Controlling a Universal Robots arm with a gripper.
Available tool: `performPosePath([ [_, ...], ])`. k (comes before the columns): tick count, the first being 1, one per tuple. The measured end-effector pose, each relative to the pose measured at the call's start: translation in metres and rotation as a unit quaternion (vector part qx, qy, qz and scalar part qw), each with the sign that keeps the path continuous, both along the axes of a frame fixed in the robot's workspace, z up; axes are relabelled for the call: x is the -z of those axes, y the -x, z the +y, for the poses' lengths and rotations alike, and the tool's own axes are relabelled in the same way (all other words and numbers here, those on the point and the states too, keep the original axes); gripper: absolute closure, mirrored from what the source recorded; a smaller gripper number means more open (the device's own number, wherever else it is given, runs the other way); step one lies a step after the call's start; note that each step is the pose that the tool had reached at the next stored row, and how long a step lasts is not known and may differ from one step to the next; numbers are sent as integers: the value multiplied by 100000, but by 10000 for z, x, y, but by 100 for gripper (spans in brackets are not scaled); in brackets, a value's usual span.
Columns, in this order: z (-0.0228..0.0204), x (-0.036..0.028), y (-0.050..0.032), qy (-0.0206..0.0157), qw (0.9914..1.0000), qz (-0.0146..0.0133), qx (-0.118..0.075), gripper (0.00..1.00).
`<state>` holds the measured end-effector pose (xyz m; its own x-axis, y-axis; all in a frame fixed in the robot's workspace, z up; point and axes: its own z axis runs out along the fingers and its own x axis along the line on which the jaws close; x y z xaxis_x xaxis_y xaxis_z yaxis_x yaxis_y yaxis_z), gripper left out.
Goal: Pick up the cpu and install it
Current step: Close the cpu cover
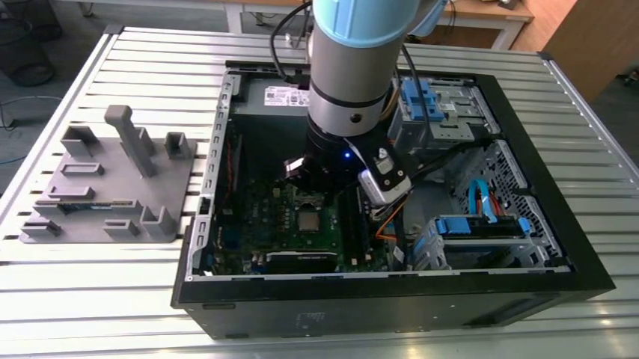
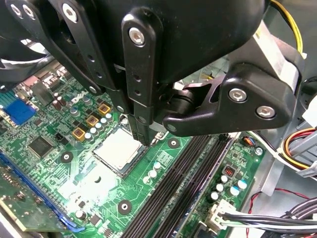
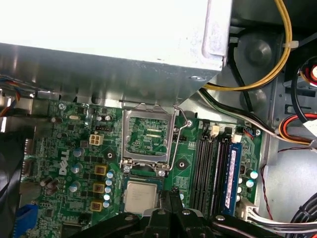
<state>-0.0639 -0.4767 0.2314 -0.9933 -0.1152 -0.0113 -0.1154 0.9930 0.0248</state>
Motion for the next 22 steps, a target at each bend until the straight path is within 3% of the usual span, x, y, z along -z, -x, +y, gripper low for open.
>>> performPosePath([
  [4, 0, 7, -14, 3, 99995, 1, -1004, 89],
  [16, 5, 11, -16, -21, 99995, -48, -1046, 89],
  [18, 8, 14, -16, -1, 99994, -288, -1073, 89],
  [22, 14, 21, -16, 5, 99986, -1087, -1292, 89],
])
